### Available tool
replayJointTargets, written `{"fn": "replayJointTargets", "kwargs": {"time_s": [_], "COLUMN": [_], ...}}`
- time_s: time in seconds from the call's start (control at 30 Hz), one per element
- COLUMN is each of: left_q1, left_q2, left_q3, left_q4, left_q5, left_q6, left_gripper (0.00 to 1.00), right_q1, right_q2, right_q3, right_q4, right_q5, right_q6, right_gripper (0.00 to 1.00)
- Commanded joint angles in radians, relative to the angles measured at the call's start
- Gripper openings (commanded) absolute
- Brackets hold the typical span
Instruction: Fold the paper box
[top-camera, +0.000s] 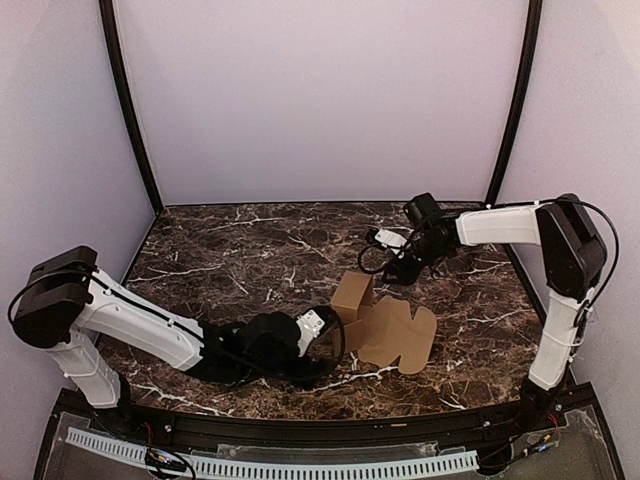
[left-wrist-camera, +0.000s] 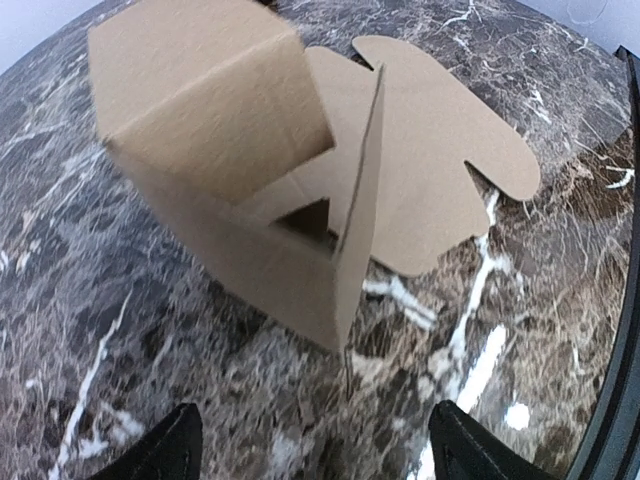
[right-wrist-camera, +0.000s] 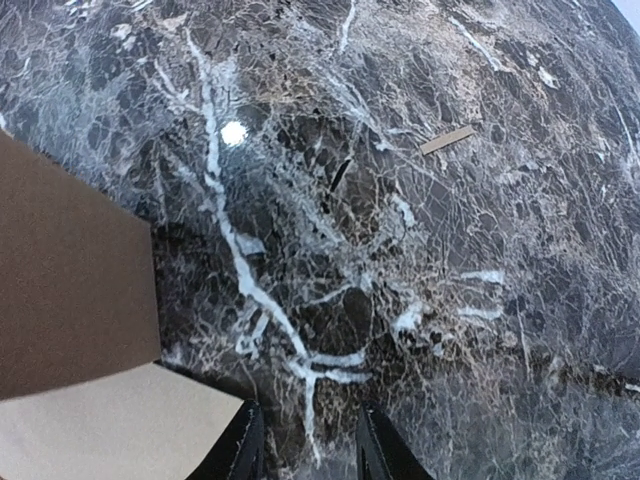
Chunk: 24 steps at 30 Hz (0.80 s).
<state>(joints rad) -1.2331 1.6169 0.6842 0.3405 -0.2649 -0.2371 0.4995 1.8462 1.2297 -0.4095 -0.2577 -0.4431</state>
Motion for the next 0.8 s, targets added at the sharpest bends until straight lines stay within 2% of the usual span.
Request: {"fn": "replayJointTargets", "kwargs": {"time_s": [0.0, 0.1, 0.27, 0.4, 0.5, 0.77], "left_q1": [-0.012, -0.012, -0.012, -0.011, 0.010, 0.080], "left_q2": [0.108, 0.163, 0.183, 0.161, 0.132, 0.107], "left_q3": [0.110, 0.156, 0.160, 0.124, 0.101, 0.084], "left_q4": [0.069, 0.104, 0.159, 0.199, 0.200, 0.168], "left_q5": [-0.123, -0.237, -0.312, -0.355, -0.350, -0.232], "left_q6": [0.063, 0.045, 0.061, 0.103, 0.129, 0.174], "left_gripper": [0.79, 0.78, 0.74, 0.73, 0.73, 0.70], "right_q1": [0.002, 0.002, 0.002, 0.004, 0.007, 0.045], "right_q2": [0.071, 0.077, 0.038, -0.041, -0.095, -0.145], "right_q3": [0.080, 0.080, -0.011, -0.113, -0.160, -0.190], "right_q4": [0.068, 0.074, 0.066, 0.053, 0.026, -0.006], "right_q5": [-0.089, -0.206, -0.337, -0.384, -0.416, -0.450], "right_q6": [0.082, 0.101, 0.108, 0.083, 0.075, 0.087], "right_gripper": [0.32, 0.32, 0.32, 0.32, 0.32, 0.33]}}
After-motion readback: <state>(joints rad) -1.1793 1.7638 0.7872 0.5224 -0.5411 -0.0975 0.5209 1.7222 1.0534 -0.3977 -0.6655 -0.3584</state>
